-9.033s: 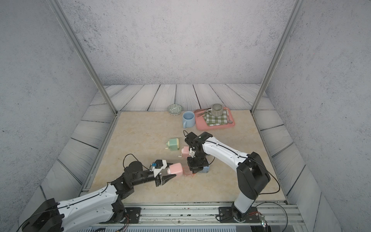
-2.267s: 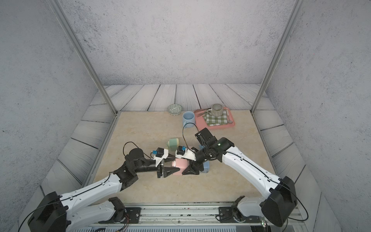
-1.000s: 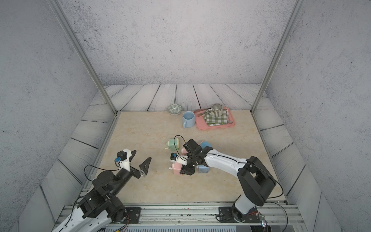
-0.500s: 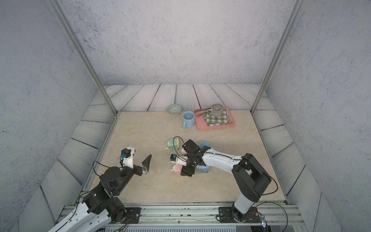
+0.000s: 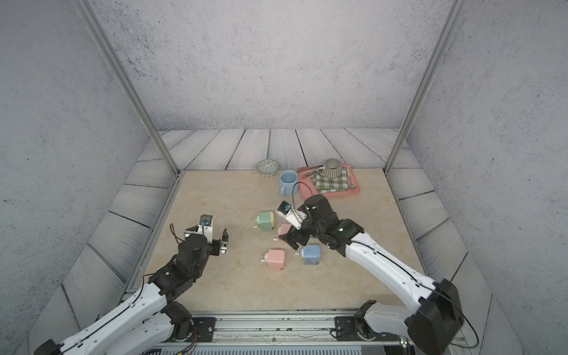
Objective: Put the tray back into the pencil sharpener
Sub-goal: Place the pencil sharpener at the center of the board, then reset both arms
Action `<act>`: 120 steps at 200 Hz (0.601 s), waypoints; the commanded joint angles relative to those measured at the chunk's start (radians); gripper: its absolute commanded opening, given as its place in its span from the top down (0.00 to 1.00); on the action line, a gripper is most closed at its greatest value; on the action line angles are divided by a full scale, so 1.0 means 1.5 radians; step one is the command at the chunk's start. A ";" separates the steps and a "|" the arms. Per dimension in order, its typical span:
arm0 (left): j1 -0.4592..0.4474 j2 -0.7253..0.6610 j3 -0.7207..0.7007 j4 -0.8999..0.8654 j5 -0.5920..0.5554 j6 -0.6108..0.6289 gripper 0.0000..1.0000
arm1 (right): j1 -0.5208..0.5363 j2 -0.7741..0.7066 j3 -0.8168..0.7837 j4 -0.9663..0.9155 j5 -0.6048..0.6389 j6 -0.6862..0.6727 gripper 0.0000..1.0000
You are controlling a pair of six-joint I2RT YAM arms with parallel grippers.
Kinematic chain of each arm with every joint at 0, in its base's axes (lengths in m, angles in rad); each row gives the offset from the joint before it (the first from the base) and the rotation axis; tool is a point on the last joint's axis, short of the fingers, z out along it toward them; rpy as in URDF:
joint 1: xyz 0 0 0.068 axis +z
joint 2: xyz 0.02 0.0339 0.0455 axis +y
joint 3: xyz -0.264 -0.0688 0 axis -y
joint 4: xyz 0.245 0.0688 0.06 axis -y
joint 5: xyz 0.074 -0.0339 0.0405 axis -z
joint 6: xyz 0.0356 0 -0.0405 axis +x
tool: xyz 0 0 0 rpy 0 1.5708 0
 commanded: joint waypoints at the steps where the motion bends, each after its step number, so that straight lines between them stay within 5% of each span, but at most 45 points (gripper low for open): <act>1: 0.072 0.072 0.034 0.044 -0.069 0.018 0.01 | -0.092 -0.066 -0.114 0.086 0.189 0.151 0.01; 14: 0.110 0.125 0.032 0.094 -0.104 0.024 0.01 | -0.177 -0.069 -0.161 0.148 0.228 0.179 0.01; 46: 0.202 0.239 0.029 0.176 -0.032 0.052 0.01 | -0.377 0.053 -0.148 0.170 0.229 0.225 0.01; 79: 0.272 0.298 0.026 0.229 0.113 0.079 0.01 | -0.395 0.161 -0.259 0.419 0.254 0.208 0.01; 120: 0.331 0.301 0.010 0.296 0.242 0.082 0.01 | -0.411 0.233 -0.283 0.565 0.133 0.222 0.01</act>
